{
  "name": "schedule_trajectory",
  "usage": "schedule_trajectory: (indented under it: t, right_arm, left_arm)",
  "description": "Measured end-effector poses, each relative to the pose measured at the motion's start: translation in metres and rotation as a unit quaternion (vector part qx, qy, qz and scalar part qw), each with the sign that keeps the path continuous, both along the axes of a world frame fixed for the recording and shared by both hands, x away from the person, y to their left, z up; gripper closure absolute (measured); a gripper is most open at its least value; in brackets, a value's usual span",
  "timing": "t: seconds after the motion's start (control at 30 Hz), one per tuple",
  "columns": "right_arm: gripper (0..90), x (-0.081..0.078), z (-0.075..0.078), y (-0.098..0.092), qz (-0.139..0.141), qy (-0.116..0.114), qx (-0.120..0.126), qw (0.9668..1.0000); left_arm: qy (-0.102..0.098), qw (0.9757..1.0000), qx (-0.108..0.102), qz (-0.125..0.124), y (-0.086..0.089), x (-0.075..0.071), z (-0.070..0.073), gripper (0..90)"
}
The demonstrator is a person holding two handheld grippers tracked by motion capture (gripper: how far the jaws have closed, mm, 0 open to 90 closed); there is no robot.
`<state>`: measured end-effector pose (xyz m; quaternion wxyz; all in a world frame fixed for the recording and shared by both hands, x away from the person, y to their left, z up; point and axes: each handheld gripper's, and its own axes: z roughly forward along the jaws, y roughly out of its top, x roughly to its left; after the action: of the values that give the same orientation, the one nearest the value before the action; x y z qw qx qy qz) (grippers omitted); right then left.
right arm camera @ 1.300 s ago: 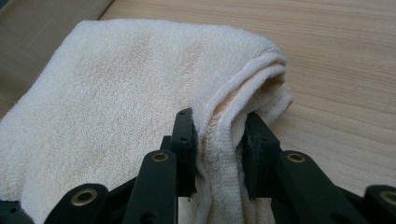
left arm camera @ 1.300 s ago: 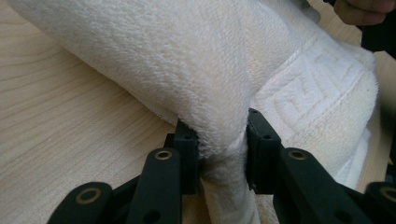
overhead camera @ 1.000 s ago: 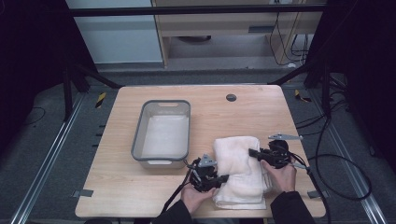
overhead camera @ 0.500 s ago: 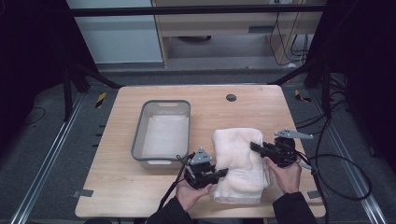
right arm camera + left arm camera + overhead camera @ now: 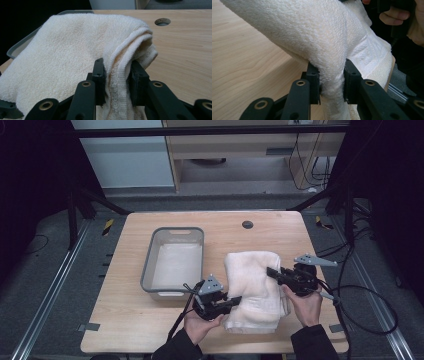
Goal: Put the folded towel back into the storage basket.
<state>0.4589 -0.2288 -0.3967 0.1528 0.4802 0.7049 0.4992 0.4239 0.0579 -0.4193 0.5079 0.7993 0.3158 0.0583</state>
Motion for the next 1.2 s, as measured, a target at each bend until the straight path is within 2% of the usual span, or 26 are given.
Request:
schedule_trajectory:
  t: [0.43, 0.8, 1.2]
  right_arm:
    - [70.5, 0.002, 0.019, 0.015, 0.008, -0.025, 0.002, 0.9996]
    - [70.5, 0.006, 0.029, 0.023, 0.010, -0.038, 0.004, 0.9992]
    - [70.5, 0.008, 0.043, 0.027, 0.011, -0.055, 0.008, 0.9984]
  left_arm:
    - [-0.025, 0.9996, -0.006, 0.007, 0.016, 0.000, 0.016, 70.9]
    - [-0.034, 0.9992, -0.014, 0.011, 0.026, 0.004, 0.026, 70.9]
    - [-0.051, 0.9986, -0.013, 0.011, 0.029, 0.006, 0.040, 71.0]
